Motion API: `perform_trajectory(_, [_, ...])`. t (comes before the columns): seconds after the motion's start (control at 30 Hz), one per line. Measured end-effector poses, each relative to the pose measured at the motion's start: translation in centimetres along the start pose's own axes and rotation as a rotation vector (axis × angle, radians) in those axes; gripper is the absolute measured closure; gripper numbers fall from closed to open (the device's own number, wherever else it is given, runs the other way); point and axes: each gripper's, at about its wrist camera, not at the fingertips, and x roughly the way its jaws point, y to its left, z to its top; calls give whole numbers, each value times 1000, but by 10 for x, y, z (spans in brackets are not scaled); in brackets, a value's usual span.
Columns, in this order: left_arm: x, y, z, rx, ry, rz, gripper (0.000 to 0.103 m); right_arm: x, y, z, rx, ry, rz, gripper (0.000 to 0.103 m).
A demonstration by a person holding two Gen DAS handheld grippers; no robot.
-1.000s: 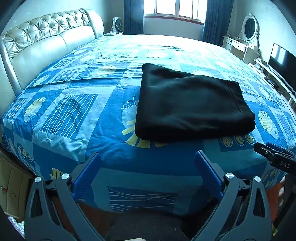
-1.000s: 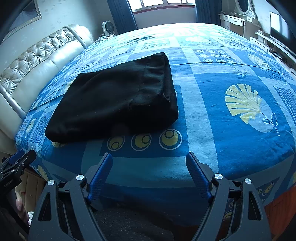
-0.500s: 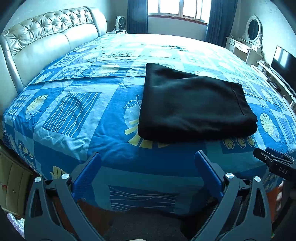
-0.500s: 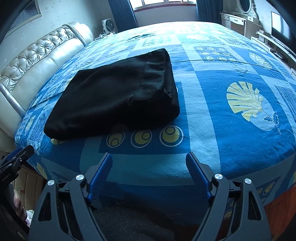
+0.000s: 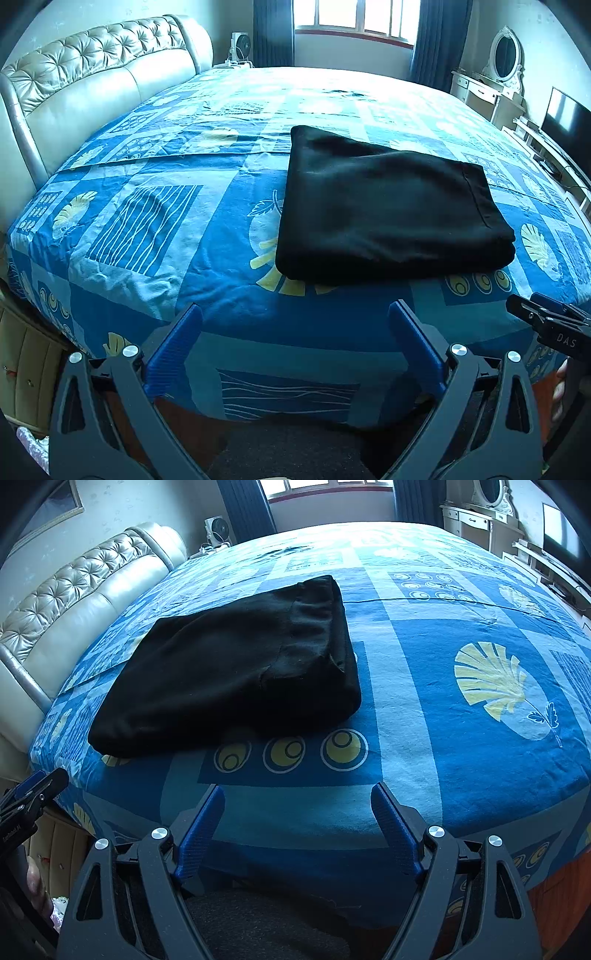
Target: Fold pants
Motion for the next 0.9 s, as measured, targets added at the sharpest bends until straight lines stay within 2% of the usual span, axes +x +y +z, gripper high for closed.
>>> perform_trajectory(0.7, [0,1,1,-3,5,3,3,3,2,-2,-8,13,2,23])
perform_trajectory(0.8, [4,1,3,-3,41,23,3,3,1,-2,-9,15,3,23])
perform_trajectory(0.9, [13,-2,4,18,114,45,3,4,1,-2,-12,19,4,23])
